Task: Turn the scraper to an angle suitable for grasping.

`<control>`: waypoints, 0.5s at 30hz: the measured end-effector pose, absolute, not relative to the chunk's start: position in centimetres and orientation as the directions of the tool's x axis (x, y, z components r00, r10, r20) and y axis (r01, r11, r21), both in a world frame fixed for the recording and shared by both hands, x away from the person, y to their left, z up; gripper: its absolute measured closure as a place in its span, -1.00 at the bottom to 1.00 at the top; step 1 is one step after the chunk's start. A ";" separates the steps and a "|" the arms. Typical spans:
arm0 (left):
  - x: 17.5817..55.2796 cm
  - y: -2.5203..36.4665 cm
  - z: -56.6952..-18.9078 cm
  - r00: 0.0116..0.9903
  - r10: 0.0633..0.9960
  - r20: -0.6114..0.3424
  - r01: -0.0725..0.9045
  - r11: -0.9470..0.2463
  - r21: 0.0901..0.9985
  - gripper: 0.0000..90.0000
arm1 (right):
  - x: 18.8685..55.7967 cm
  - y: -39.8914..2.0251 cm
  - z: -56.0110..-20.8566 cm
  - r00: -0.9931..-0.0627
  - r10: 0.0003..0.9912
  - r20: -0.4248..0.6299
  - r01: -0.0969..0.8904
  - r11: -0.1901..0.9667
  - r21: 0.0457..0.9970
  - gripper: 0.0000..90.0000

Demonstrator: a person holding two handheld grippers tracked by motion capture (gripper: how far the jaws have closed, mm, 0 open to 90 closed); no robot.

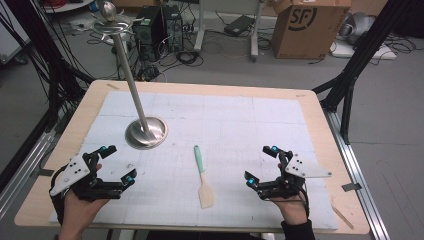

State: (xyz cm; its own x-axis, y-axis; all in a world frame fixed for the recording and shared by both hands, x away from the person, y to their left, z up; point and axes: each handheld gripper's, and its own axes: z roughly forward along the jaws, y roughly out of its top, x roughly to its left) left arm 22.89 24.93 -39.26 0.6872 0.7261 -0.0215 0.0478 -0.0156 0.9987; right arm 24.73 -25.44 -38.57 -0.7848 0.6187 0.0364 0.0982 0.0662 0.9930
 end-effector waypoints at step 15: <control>22.9 24.9 -39.2 0.683 0.730 -0.024 0.054 -0.019 0.998 -0.96 | 25.1 -24.4 -38.8 -0.781 0.622 0.055 0.128 0.074 0.989 -1.00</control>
